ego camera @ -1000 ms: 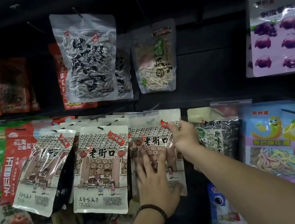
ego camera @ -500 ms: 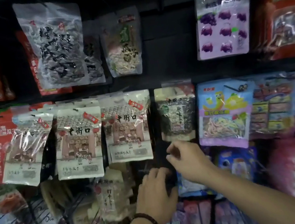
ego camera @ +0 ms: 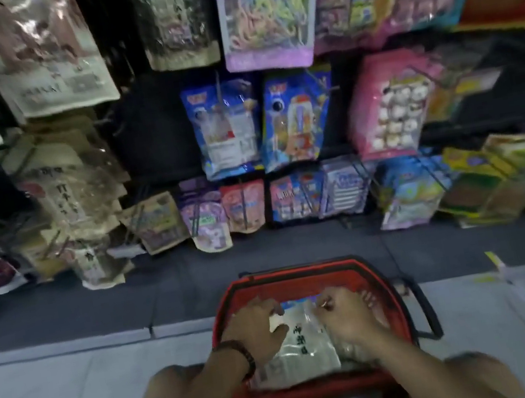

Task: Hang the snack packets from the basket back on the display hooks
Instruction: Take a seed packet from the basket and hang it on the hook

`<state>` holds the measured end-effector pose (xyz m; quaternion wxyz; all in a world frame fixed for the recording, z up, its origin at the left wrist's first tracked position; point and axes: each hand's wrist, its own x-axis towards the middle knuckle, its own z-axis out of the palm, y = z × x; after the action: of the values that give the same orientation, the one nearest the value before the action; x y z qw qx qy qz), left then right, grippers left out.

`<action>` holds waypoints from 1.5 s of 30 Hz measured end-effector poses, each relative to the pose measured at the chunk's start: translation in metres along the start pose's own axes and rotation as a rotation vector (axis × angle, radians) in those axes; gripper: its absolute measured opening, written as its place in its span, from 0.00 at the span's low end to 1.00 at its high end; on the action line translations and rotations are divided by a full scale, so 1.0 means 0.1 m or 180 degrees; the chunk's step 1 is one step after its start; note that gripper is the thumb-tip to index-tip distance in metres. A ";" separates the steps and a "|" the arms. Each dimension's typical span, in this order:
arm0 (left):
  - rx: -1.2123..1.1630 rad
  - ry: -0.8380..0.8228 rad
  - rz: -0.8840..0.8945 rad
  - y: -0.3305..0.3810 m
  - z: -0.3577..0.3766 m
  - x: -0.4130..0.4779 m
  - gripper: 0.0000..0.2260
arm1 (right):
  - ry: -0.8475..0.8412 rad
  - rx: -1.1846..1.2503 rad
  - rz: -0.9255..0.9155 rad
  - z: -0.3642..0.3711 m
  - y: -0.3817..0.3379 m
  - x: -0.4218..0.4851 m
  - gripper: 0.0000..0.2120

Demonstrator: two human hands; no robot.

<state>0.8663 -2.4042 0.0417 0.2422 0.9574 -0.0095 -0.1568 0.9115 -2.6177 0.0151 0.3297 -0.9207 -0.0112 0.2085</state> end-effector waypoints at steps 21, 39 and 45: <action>-0.0300 -0.0084 -0.0557 -0.29 0.85 0.03 0.17 | -0.0452 0.0910 0.0725 1.10 0.61 0.27 0.07; -0.2451 0.0750 0.0229 0.33 -0.62 -0.48 0.18 | -0.1273 -0.0024 -0.1668 -1.32 -0.91 -0.55 0.11; -0.3459 0.1039 0.0442 0.73 -1.23 -0.77 0.10 | -0.0855 -0.0104 -0.1854 -1.99 -1.45 -0.91 0.11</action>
<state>0.8348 -2.4047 0.2014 0.7078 0.7043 0.0471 0.0270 0.9234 -2.6382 0.2766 0.3563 -0.8482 -0.3211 0.2247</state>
